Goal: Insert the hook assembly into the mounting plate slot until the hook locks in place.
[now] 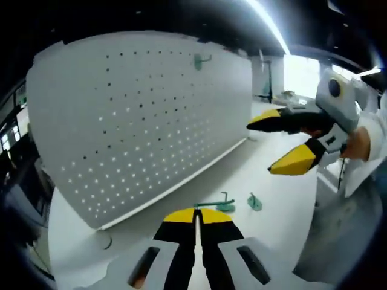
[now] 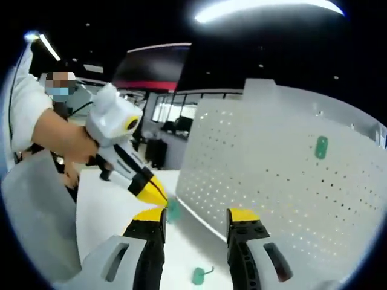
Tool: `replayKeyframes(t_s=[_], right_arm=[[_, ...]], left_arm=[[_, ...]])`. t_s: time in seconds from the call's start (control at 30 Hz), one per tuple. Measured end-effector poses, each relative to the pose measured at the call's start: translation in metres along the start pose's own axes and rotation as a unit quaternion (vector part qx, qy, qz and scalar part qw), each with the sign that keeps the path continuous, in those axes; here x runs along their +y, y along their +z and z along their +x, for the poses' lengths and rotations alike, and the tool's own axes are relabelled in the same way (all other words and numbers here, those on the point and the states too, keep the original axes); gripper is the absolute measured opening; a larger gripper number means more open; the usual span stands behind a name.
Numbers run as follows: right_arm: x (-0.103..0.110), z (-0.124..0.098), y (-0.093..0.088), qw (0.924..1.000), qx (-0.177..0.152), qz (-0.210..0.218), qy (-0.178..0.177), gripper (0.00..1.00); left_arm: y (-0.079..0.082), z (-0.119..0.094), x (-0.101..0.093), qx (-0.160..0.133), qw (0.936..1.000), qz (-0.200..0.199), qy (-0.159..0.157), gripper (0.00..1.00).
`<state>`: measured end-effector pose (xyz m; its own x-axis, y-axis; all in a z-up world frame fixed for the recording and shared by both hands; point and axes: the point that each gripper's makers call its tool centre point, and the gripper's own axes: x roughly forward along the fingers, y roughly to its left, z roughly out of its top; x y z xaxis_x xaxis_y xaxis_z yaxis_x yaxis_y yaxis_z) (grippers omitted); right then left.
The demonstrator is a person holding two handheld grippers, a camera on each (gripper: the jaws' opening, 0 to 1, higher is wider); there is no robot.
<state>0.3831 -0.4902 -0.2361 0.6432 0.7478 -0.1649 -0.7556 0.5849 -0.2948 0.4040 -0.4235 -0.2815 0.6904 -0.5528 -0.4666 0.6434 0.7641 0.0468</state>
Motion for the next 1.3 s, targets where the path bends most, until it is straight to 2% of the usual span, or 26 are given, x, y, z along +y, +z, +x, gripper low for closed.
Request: replayKeyframes(t_s=[0.27,0.43,0.6,0.73,0.9,1.3], right_arm=[[0.017,0.009,-0.010,0.9990,0.005,-0.031,0.033,0.33],[0.025,0.012,-0.017,0.9971,0.009,-0.057,0.049,0.27],[0.028,0.017,-0.022,0.9955,0.014,-0.078,0.051,0.19],[0.029,0.020,-0.024,0.9921,0.020,-0.113,0.050,0.14],[0.025,0.022,-0.024,0.9923,0.018,-0.115,0.044,0.08],[0.022,0.023,-0.021,0.9903,0.014,-0.133,0.037,0.02]], left_arm=[[0.006,-0.002,-0.006,0.012,0.9993,-0.034,-0.004,0.01],[0.012,-0.002,-0.016,0.015,0.9989,-0.042,-0.014,0.01],[0.011,-0.002,-0.024,0.017,0.9979,-0.057,-0.023,0.01],[0.013,-0.002,-0.028,0.017,0.9974,-0.064,-0.028,0.01],[0.018,-0.002,-0.033,0.011,0.9957,-0.085,-0.036,0.01],[0.022,-0.001,-0.042,0.009,0.9940,-0.096,-0.051,0.01]])
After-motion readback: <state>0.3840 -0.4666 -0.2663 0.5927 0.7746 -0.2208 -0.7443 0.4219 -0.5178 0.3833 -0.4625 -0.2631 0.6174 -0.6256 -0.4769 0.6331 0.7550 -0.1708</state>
